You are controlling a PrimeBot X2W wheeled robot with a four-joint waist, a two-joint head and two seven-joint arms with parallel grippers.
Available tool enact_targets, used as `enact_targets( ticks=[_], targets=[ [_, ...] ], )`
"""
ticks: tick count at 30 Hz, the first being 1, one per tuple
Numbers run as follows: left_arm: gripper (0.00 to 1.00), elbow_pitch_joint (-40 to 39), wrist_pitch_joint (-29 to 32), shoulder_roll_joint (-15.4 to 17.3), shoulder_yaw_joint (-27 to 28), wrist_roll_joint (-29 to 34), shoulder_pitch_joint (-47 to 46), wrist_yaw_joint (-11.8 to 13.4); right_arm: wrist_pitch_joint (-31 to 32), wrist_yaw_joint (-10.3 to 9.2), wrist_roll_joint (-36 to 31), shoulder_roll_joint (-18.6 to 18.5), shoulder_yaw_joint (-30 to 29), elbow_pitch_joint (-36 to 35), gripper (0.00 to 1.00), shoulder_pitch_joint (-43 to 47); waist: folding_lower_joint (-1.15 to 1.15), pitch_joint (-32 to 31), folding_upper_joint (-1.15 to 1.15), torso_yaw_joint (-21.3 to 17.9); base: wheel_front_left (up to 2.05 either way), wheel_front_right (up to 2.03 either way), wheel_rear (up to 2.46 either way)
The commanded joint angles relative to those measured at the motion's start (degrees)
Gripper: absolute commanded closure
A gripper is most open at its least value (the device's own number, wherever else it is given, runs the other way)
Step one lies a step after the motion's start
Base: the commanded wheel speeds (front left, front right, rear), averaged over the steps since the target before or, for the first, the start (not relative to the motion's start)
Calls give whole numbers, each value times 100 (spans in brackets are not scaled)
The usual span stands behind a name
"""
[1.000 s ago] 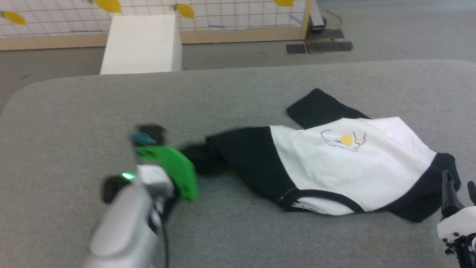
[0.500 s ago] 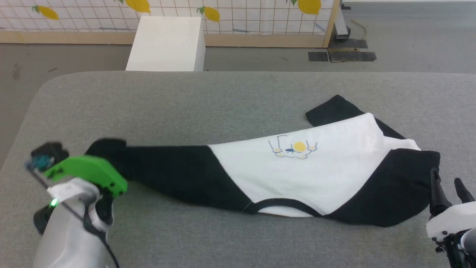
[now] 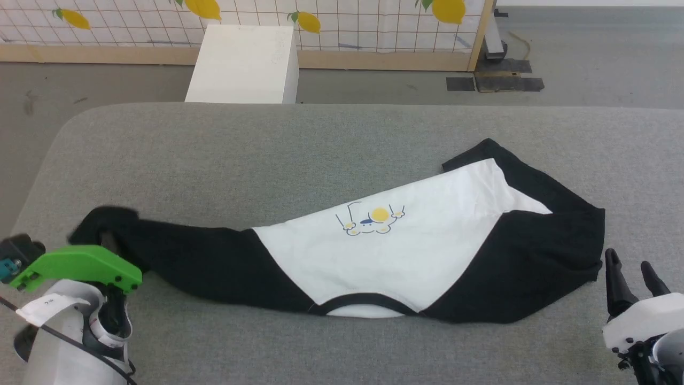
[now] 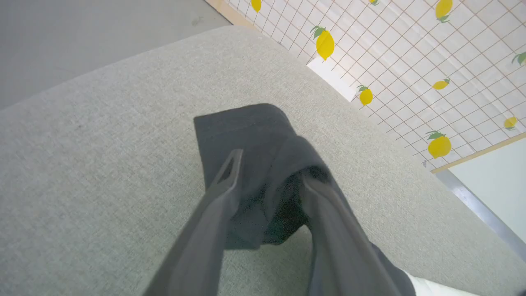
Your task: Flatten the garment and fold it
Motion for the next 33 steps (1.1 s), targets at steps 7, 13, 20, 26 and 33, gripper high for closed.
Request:
enact_targets(
  ticks=[7, 13, 20, 26, 33],
  targets=[
    [0, -1016, -868, 8, -528, 743, 539, -196, -15, -8, 56, 2, 59, -30, 0, 62, 0, -80, 0, 11, 0, 0, 0],
    [0, -1515, 168, -280, -1415, 919, 856, -123, -3, -8, 49, 2, 12, -30, 0, 128, 0, -59, 0, 130, 0, 0, 0],
    [0, -1609, 2198, -165, -2413, 962, 802, -194, -39, -8, 86, 2, 65, 27, 0, 73, 0, -3, 0, 117, 0, 0, 0],
    [0, -1319, 2745, 61, -2732, 1245, 494, -190, -97, -8, 134, 2, 131, 70, 0, 33, 0, 133, 0, 15, 0, 0, 0],
    [0, -701, 3214, 156, -2979, 1329, 281, -274, -145, -8, 139, 2, 160, 108, 0, -23, 0, 263, 0, -138, 0, 0, 0]
  ],
)
